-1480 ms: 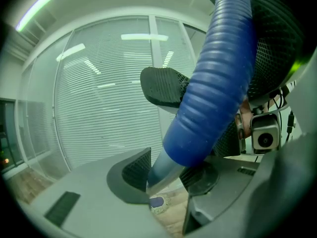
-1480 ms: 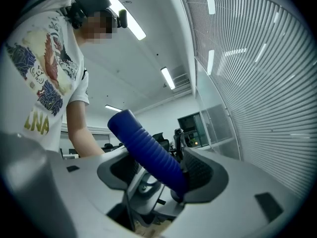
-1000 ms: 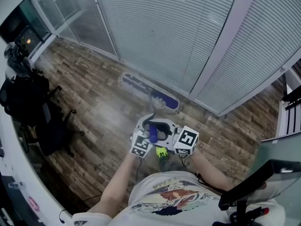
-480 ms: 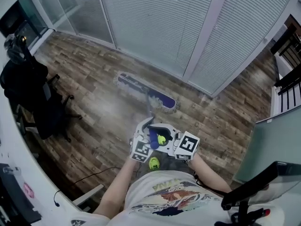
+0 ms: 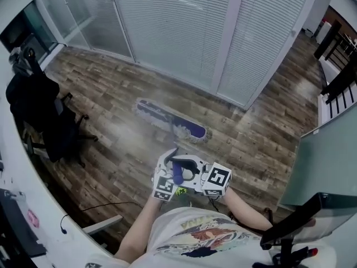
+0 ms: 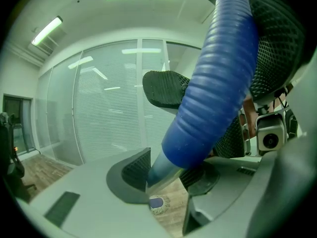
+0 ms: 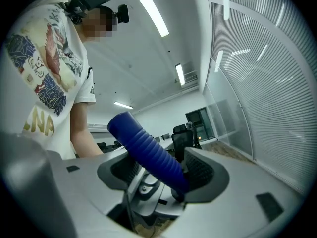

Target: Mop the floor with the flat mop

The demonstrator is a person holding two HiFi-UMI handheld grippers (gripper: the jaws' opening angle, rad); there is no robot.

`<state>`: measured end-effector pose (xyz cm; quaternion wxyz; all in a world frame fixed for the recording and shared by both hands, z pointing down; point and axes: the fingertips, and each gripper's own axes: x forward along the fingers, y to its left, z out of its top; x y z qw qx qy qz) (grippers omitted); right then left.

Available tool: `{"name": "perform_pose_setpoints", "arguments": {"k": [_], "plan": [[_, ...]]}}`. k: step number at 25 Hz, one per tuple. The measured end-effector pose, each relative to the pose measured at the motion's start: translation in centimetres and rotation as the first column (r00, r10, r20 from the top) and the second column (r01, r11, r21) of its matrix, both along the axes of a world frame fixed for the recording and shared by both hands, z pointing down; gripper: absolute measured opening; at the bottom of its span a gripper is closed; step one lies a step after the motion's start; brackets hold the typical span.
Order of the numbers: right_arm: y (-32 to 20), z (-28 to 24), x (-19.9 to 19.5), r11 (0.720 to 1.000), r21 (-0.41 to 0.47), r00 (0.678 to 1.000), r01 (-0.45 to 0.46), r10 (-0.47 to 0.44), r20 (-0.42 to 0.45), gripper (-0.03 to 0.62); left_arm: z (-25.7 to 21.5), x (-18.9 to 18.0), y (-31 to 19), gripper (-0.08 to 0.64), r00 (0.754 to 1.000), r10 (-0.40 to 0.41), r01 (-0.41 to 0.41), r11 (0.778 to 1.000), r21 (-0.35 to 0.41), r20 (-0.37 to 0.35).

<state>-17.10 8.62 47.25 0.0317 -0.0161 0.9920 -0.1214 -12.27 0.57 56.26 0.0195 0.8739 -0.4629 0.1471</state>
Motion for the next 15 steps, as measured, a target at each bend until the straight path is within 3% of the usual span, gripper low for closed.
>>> {"name": "perform_pose_setpoints", "arguments": {"k": [7,15], "plan": [[9.7,0.7,8.2,0.999,-0.012,0.999,-0.041,0.041,0.021,0.259,0.6,7.9,9.9,0.14,0.999,0.014,-0.014,1.0,0.001,0.033],[18.5,1.3,12.3,0.998,-0.007,0.998,-0.056,0.056,0.025,0.259,1.4,12.0,18.9,0.14,0.999,0.027,-0.027,1.0,-0.003,0.033]]}}
